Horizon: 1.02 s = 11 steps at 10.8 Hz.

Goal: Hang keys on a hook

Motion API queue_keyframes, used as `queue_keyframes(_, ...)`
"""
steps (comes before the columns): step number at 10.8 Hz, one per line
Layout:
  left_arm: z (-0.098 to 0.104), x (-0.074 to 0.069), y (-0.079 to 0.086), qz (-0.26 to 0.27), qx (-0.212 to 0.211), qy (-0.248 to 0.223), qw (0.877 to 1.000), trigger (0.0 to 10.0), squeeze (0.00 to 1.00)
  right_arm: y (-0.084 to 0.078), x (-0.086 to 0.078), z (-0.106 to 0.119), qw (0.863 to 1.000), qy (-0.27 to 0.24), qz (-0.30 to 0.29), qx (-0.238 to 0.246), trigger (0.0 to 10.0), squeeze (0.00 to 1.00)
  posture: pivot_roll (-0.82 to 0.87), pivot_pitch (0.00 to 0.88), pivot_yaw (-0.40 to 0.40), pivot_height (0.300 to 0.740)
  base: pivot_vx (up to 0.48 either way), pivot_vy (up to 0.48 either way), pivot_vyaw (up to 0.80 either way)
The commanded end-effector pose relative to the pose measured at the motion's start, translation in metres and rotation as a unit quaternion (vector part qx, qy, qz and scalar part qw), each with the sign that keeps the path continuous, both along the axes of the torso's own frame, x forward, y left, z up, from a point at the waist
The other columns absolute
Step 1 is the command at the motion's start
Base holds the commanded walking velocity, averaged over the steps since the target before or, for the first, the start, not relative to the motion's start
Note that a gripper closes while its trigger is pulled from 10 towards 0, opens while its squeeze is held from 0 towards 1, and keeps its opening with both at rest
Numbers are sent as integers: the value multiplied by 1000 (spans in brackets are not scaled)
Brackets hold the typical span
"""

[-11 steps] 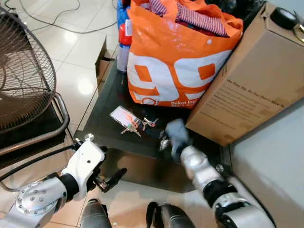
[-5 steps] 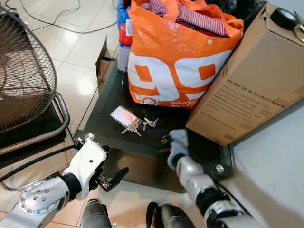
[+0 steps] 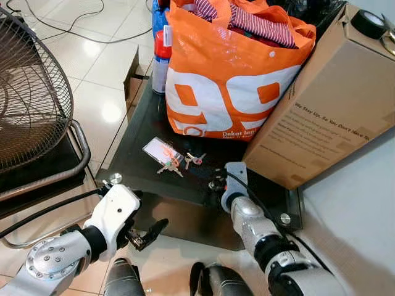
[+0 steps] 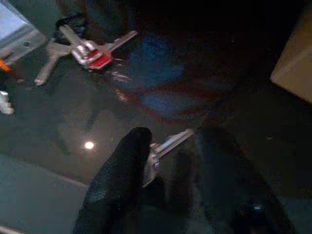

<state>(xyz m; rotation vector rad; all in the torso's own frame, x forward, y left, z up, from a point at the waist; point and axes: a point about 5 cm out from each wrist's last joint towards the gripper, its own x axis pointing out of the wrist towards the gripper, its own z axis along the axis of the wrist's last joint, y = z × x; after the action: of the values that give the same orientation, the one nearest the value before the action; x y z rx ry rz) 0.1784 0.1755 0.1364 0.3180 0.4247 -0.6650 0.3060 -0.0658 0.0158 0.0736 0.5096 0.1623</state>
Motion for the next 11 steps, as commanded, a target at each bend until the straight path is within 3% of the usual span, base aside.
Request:
queue_keyframes(1, 2, -4, -4, -9, -4, 2, 1000, 10000, 90, 4, -1, -2, 1000, 5, -2, -10, 10000, 1000, 79, 182, -197, 740, 0, 0, 0)
queue_keyframes(3, 2, -5, -4, -9, -3, 4, 1000, 10000, 90, 17, -1, 0, 1000, 24, 3, 16, 10000, 1000, 81, 186, -200, 740, 0, 0, 0)
queue_keyframes(5, 2, -6, -3, -7, -2, 4, 1000, 10000, 90, 24, -7, -4, 999, 37, 19, 12, 10000, 1000, 83, 186, -203, 740, 0, 0, 0)
queue_keyframes(8, 2, -8, -2, -5, -1, 7, 1000, 10000, 90, 26, -11, -10, 997, 70, 8, 39, 10000, 1000, 88, 195, -205, 740, 0, 0, 0)
queue_keyframes(9, 3, -9, -2, -6, -1, 7, 1000, 10000, 90, 25, -15, -14, 995, 87, 11, 37, 10000, 322, 92, 197, -203, 740, 0, 0, 0)
queue_keyframes(10, 3, -9, -2, -6, 0, 7, 1000, 10000, 90, 25, -15, -15, 995, 93, 12, 45, 10000, 0, 92, 199, -201, 740, 0, 0, 0)
queue_keyframes(11, 3, -10, -2, -6, 0, 8, 1000, 10000, 90, 28, -13, -12, 994, 85, 23, 58, 10000, 0, 90, 200, -199, 740, 0, 0, 0)
